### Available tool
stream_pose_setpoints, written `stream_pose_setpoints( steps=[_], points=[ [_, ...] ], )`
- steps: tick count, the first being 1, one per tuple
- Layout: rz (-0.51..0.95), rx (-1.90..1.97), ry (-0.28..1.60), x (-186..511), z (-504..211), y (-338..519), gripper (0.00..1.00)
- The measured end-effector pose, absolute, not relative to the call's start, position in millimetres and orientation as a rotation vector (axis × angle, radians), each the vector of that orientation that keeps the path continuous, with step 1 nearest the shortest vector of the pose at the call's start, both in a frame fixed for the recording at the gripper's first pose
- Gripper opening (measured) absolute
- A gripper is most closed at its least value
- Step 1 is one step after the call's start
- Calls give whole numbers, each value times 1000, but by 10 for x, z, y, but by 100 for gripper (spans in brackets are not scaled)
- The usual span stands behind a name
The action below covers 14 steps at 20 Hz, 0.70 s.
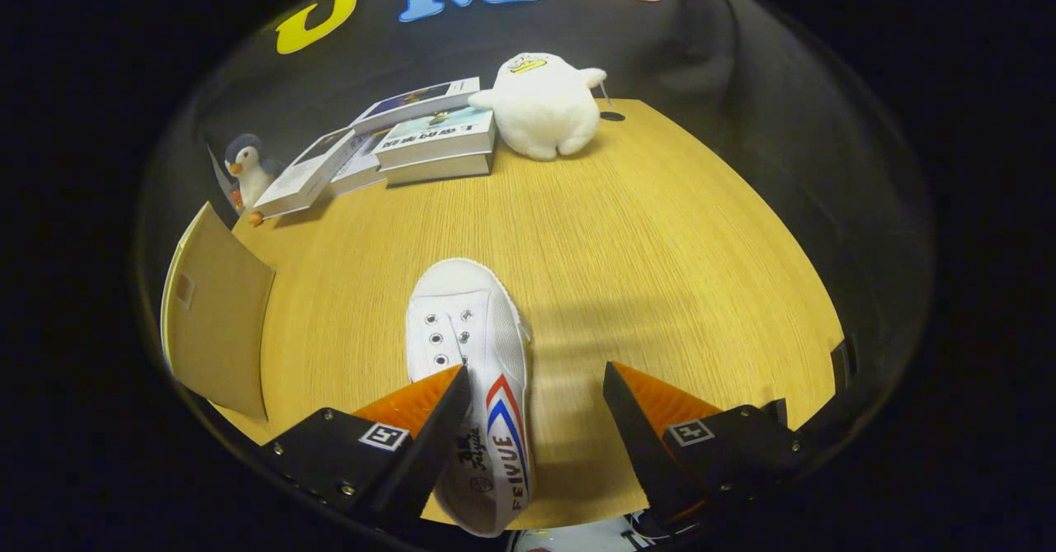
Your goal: Open the storage box then place both shoes into the box .Put the left shoe in first, then the right shoe, with the right side of both shoes facing outward in a uniform manner.
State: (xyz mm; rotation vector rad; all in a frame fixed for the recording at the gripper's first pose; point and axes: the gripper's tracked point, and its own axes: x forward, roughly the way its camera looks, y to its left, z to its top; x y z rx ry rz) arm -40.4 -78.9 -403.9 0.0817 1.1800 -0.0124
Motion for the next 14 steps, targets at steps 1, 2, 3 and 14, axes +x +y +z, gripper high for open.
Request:
stream_pose_setpoints(
  steps=[1, 2, 3, 14],
  points=[
    [-8, 84, 1193, -405, -4067, -777, 98],
    [-9, 76, 1207, -427, -4106, -774, 98],
    [-1, 69, 1227, -463, -4138, -762, 98],
    [42, 31, 1258, -441, -4124, -559, 30]
  ],
)
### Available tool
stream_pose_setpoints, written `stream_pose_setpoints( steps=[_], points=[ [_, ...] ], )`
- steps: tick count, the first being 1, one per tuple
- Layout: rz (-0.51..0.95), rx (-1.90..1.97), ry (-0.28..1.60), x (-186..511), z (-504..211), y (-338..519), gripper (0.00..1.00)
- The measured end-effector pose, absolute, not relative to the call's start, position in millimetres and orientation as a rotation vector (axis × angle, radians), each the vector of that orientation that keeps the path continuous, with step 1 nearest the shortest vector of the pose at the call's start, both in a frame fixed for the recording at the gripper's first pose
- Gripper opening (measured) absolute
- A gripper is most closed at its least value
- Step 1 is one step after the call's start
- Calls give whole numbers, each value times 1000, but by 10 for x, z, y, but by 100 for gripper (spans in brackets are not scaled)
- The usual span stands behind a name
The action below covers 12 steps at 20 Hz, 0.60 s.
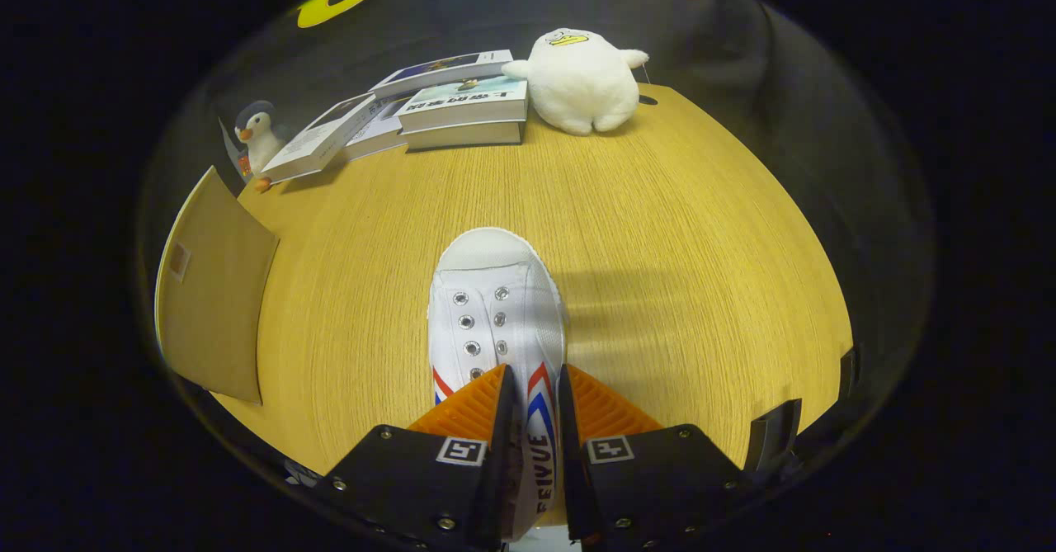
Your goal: Open the storage box then place both shoes into the box .Put the left shoe in first, then the right shoe, with the right side of both shoes facing outward in a uniform manner.
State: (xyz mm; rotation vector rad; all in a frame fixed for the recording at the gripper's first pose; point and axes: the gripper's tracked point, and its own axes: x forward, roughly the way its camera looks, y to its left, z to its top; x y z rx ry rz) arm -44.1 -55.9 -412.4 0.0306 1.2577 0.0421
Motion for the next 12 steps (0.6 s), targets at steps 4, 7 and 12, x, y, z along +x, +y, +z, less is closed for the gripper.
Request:
stream_pose_setpoints(
  steps=[4, 7, 12],
  points=[
    [-29, 96, 1253, -451, -4096, -591, 3],
    [-71, 225, 1245, -471, -3999, -539, 2],
    [-66, 357, 1260, -495, -3777, -367, 0]
  ],
)
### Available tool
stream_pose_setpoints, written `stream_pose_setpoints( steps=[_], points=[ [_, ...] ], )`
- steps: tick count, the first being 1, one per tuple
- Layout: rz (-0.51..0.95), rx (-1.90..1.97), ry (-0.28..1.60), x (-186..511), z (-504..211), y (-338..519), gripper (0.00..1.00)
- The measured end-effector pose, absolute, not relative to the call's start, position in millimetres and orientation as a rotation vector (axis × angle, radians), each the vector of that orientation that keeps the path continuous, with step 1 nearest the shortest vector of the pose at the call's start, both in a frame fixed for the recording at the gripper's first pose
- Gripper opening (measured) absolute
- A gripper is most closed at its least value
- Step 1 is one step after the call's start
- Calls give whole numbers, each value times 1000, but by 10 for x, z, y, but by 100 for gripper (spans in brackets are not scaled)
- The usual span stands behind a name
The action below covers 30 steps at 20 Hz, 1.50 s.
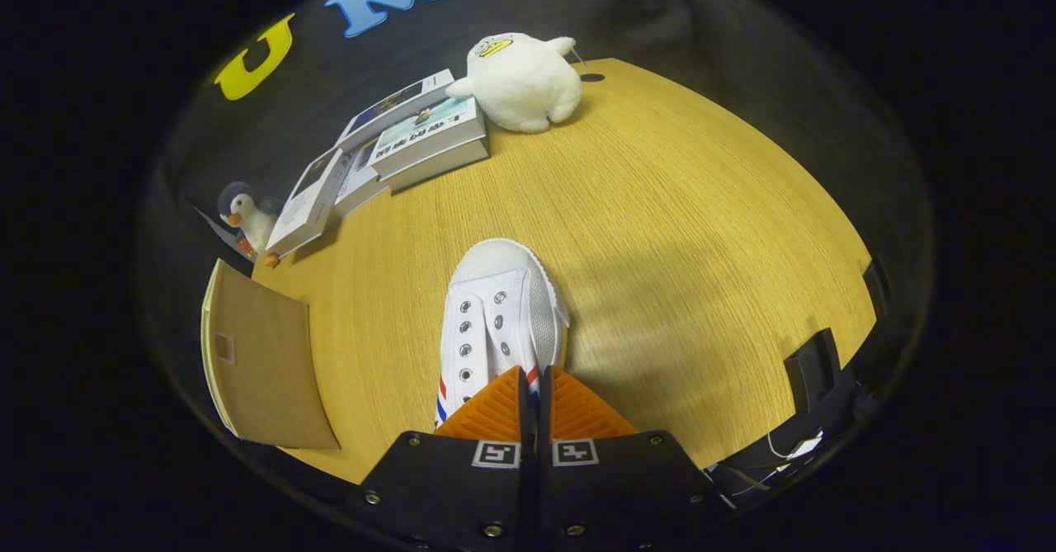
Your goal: Open the storage box then place both shoes into the box .Put the left shoe in first, then the right shoe, with the right side of both shoes facing outward in a uniform manner.
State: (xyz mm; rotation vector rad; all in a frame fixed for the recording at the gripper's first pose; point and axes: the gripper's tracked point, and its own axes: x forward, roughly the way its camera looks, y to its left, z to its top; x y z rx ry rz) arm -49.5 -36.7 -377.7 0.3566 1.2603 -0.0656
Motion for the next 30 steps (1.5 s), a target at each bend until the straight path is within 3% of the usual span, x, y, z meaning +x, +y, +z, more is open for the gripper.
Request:
stream_pose_setpoints(
  steps=[18, 30],
  points=[
    [216, 444, 1114, 18, -2348, 1192, 0],
    [416, 418, 1130, 86, -2100, 2465, 0]
  ],
)
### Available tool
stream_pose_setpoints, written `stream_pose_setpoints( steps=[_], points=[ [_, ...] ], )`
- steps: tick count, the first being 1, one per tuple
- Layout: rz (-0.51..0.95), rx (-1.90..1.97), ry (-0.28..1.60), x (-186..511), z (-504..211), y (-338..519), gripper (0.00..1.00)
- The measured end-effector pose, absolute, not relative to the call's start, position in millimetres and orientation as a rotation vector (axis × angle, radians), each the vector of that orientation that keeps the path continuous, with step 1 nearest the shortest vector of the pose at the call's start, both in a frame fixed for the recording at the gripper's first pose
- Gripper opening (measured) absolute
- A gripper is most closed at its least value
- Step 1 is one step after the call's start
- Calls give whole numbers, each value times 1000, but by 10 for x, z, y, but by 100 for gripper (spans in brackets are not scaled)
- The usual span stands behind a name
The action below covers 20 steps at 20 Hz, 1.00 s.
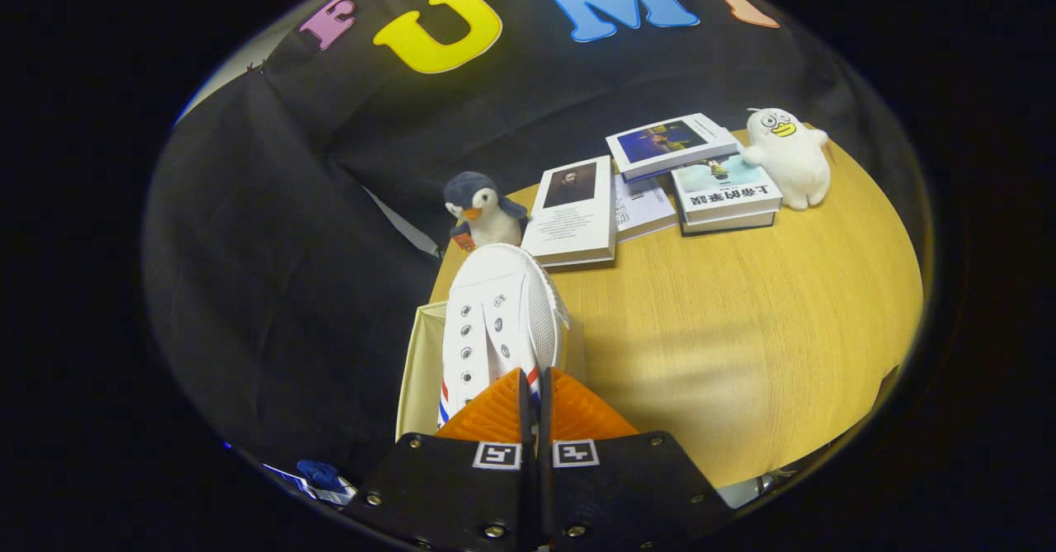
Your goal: Open the storage box then place both shoes into the box .Put the left shoe in first, then the right shoe, with the right side of both shoes facing outward in a uniform manner.
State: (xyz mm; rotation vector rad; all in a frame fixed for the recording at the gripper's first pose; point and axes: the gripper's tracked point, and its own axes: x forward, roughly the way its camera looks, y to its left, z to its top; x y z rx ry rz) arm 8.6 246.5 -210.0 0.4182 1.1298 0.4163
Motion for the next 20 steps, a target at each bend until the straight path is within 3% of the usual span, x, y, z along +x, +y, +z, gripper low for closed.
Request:
stream_pose_setpoints(
  steps=[13, 14, 15, 18, 20],
  points=[
    [446, 288, 1180, -72, -2481, 3091, 0],
    [468, 294, 1173, -96, -2447, 3131, 7],
    [455, 293, 1129, -18, -2426, 3133, 21],
    [449, 270, 1023, 196, -2259, 3013, 100],
    [457, 244, 976, 260, -2095, 2832, 99]
  ],
)
